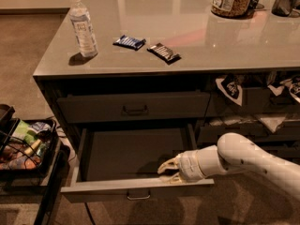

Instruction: Open middle drawer

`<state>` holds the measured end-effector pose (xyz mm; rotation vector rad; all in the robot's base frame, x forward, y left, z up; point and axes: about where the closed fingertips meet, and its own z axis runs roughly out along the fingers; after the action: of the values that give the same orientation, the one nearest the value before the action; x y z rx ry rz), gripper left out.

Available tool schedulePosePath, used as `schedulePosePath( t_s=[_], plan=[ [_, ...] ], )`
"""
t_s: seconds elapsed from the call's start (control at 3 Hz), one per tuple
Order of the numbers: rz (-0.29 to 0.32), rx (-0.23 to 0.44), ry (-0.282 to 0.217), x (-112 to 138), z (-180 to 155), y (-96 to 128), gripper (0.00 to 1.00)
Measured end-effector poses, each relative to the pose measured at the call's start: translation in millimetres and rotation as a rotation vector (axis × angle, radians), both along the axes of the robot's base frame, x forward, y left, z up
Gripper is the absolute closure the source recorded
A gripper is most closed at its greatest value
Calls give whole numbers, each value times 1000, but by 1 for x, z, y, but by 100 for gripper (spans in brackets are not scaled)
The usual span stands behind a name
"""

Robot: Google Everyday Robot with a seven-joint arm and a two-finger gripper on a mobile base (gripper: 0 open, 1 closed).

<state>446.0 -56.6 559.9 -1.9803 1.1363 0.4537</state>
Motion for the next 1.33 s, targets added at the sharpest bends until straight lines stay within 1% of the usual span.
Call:
schedulePosePath(
  t_s=[0.33, 0.67, 1.0, 1.33],
  plan=[
    [-24, 14, -62, 24, 4, -9, 96],
    [-41, 0, -93, 46, 3, -13, 100],
    [-102, -28, -101, 73, -13, -21, 100],
    [-168, -79, -78, 86, -38, -28, 100]
  ],
)
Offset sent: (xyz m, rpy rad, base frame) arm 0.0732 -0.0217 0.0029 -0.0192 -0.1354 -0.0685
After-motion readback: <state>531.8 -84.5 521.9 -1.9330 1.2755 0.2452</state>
